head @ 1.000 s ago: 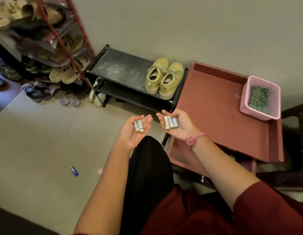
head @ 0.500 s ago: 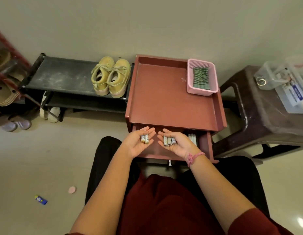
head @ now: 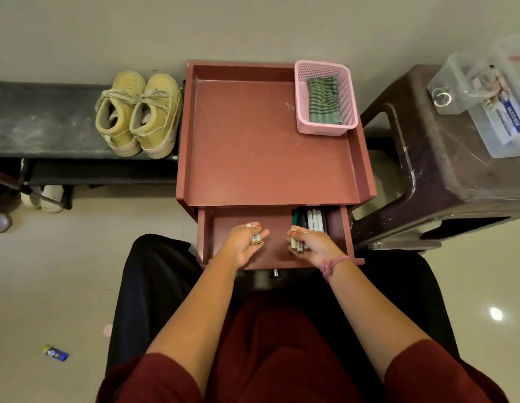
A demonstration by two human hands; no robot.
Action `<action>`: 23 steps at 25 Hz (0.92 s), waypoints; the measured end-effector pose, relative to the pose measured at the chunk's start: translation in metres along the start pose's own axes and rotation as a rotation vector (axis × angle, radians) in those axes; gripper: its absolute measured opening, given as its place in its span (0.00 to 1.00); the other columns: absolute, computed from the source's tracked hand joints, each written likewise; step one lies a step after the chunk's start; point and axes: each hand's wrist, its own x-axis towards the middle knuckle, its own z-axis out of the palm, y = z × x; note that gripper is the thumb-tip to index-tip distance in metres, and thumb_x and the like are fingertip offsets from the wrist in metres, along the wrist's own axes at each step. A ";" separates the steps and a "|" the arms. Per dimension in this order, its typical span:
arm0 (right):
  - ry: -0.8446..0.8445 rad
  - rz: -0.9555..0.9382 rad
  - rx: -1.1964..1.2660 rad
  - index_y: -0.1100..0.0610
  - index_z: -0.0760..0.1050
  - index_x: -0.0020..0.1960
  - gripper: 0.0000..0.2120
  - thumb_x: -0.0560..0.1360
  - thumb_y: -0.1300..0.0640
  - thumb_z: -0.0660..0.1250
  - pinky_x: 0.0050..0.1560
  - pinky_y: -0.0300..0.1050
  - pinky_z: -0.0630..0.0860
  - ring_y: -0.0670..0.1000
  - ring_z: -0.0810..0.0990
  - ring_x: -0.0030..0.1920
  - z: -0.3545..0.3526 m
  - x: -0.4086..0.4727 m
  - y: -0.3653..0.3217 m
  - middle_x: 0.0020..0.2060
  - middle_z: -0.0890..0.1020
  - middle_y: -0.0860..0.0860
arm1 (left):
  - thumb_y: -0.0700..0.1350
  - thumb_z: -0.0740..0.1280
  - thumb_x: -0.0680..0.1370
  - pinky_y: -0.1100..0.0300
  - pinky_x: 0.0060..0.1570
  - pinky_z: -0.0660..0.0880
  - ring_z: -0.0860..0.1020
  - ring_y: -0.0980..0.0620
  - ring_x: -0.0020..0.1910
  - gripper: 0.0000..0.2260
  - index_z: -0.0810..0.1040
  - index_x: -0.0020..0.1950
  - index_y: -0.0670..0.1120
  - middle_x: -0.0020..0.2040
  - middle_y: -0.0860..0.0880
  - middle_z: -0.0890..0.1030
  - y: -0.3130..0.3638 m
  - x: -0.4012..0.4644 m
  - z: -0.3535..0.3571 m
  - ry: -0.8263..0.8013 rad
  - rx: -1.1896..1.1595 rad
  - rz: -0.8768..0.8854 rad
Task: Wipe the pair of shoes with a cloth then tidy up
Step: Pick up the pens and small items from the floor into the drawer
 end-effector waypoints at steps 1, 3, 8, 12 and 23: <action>0.035 -0.001 -0.032 0.61 0.76 0.58 0.12 0.76 0.69 0.64 0.41 0.45 0.77 0.50 0.79 0.43 -0.002 0.010 -0.001 0.43 0.80 0.54 | 0.33 0.58 0.81 0.53 0.62 0.70 0.78 0.47 0.61 0.12 0.71 0.65 0.39 0.57 0.44 0.77 -0.002 0.010 0.003 0.017 0.040 0.000; 0.106 -0.016 -0.097 0.59 0.78 0.55 0.11 0.74 0.67 0.67 0.40 0.44 0.77 0.51 0.80 0.46 -0.003 0.031 -0.002 0.44 0.81 0.55 | 0.33 0.59 0.81 0.55 0.56 0.72 0.80 0.49 0.54 0.12 0.73 0.63 0.41 0.51 0.46 0.79 -0.009 0.032 0.006 0.036 0.103 0.002; 0.187 -0.077 -0.378 0.58 0.81 0.54 0.11 0.72 0.63 0.72 0.47 0.45 0.77 0.51 0.79 0.45 0.005 0.077 0.005 0.45 0.82 0.55 | 0.34 0.65 0.77 0.61 0.38 0.70 0.75 0.51 0.36 0.08 0.80 0.53 0.43 0.39 0.46 0.79 -0.032 0.080 0.006 0.172 0.278 0.016; 0.206 -0.137 -0.659 0.58 0.81 0.54 0.11 0.71 0.61 0.72 0.45 0.39 0.75 0.51 0.79 0.46 0.012 0.098 0.014 0.47 0.81 0.54 | 0.35 0.68 0.74 0.61 0.33 0.70 0.74 0.51 0.31 0.08 0.82 0.47 0.47 0.34 0.49 0.79 -0.045 0.098 0.003 0.297 0.402 0.050; 0.233 -0.133 -0.839 0.61 0.82 0.51 0.09 0.71 0.64 0.68 0.54 0.41 0.76 0.53 0.81 0.54 0.013 0.127 0.032 0.50 0.83 0.56 | 0.38 0.72 0.73 0.70 0.38 0.67 0.77 0.51 0.43 0.06 0.83 0.50 0.43 0.42 0.49 0.79 -0.052 0.126 0.012 0.327 0.768 0.127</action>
